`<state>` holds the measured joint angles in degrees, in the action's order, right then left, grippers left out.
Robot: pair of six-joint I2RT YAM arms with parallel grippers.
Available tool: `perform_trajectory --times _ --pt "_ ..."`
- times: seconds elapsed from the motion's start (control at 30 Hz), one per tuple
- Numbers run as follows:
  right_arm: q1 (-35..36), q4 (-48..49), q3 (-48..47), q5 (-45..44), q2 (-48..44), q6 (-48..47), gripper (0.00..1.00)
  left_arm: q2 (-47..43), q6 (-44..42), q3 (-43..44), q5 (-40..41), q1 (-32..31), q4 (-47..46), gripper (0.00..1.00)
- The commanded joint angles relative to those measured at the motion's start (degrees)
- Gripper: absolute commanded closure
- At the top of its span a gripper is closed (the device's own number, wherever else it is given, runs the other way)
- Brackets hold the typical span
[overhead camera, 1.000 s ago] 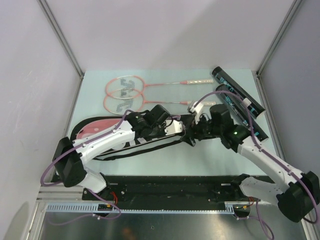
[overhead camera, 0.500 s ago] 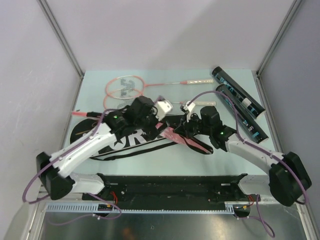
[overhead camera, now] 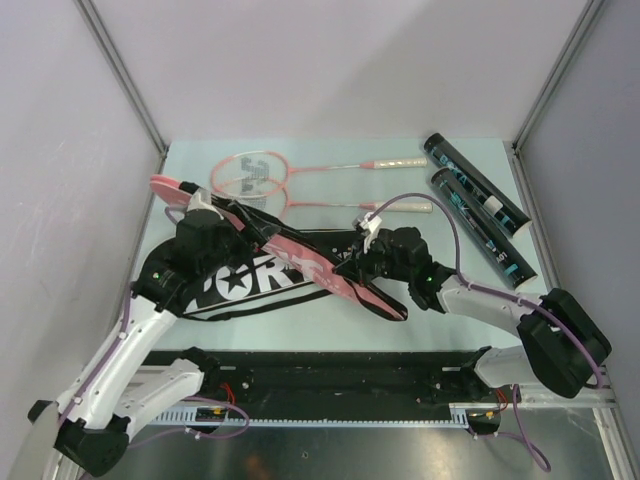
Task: Pack up the badminton gear
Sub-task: Open the racket bag at the center of the board.
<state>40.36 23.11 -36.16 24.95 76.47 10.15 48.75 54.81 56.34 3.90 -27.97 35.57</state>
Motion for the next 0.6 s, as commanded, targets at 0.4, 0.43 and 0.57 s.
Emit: perform_trajectory --times 0.4,0.43,0.57 --pt "2.0 4.4 1.4 -2.0 -1.8 -1.5 1.00 2.9 24.1 -5.4 -1.3 5.6 -0.6 0.36" --pt "2.0 4.5 1.4 -1.7 -1.6 -1.4 1.00 2.1 23.8 -6.0 -1.0 5.6 -0.7 0.32" --pt "2.0 4.2 1.4 -1.9 -1.9 -1.5 1.00 0.1 24.8 -7.7 0.6 5.8 -0.6 0.30"
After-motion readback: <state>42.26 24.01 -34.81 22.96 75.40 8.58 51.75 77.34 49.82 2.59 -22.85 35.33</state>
